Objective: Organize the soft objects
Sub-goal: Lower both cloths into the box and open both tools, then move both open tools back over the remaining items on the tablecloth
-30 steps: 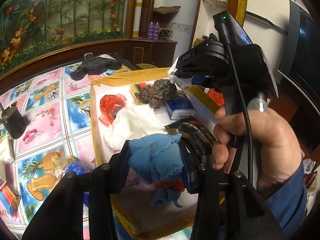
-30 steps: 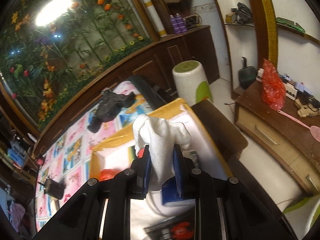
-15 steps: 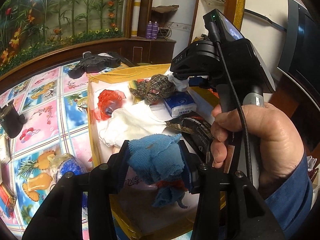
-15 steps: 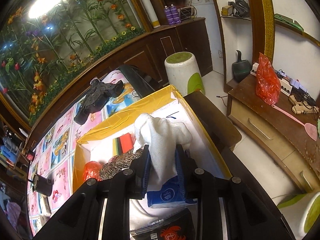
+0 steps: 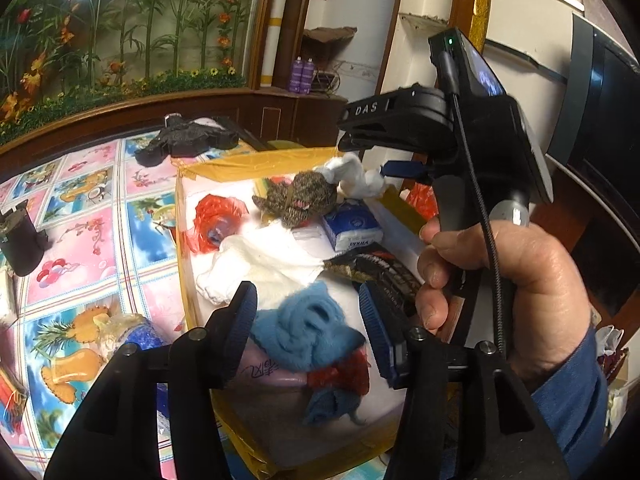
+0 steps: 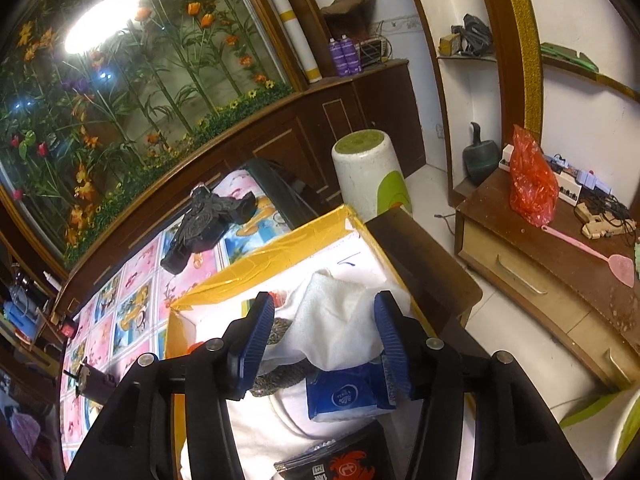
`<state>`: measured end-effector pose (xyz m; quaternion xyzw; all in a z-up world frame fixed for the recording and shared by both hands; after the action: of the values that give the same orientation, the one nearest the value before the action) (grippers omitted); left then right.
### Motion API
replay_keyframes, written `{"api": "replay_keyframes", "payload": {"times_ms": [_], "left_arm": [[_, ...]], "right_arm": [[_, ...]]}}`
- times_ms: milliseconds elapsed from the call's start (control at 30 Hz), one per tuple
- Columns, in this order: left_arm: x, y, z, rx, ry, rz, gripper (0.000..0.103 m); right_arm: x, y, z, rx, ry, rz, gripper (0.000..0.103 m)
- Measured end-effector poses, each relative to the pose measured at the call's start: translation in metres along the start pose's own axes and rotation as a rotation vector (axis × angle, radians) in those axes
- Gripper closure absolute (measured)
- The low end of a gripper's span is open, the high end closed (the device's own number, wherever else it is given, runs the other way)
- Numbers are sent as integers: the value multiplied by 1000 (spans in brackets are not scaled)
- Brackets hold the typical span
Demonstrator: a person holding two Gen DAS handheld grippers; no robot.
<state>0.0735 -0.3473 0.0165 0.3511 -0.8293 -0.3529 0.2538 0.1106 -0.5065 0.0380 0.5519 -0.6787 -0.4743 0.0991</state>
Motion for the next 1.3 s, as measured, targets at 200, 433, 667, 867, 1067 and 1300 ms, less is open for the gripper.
{"api": "replay_keyframes", "payload": {"times_ms": [200, 433, 667, 867, 1067, 1300], "left_arm": [[-7, 16, -6, 53, 21, -1, 41], [-24, 32, -9, 85, 43, -31, 41], [-65, 53, -9, 120, 77, -116, 41], [-129, 67, 1, 86, 182, -193, 41], [-225, 100, 22, 99, 349, -296, 28], [-308, 95, 61, -30, 440, -313, 28]], "right_arm": [[-1, 17, 9, 76, 6, 14, 43], [-41, 41, 30, 208, 140, -50, 29], [-86, 25, 64, 160, 304, -132, 29], [-99, 13, 70, 106, 374, -162, 29], [-117, 6, 67, 25, 453, -230, 29], [-142, -8, 84, -66, 544, -302, 27]]}}
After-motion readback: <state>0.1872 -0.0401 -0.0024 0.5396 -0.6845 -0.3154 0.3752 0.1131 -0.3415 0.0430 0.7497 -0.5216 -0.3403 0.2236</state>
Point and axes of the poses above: each gripper's, at about its wrist camera, not at the fingertips, and y roughly against the way its jaws point, x to its right, z to its underside, the point moved 10 cm from there along -y, roughly the way its jaws point, and after that the axes turned 15 degrees about -x, right-handed, at the moved point
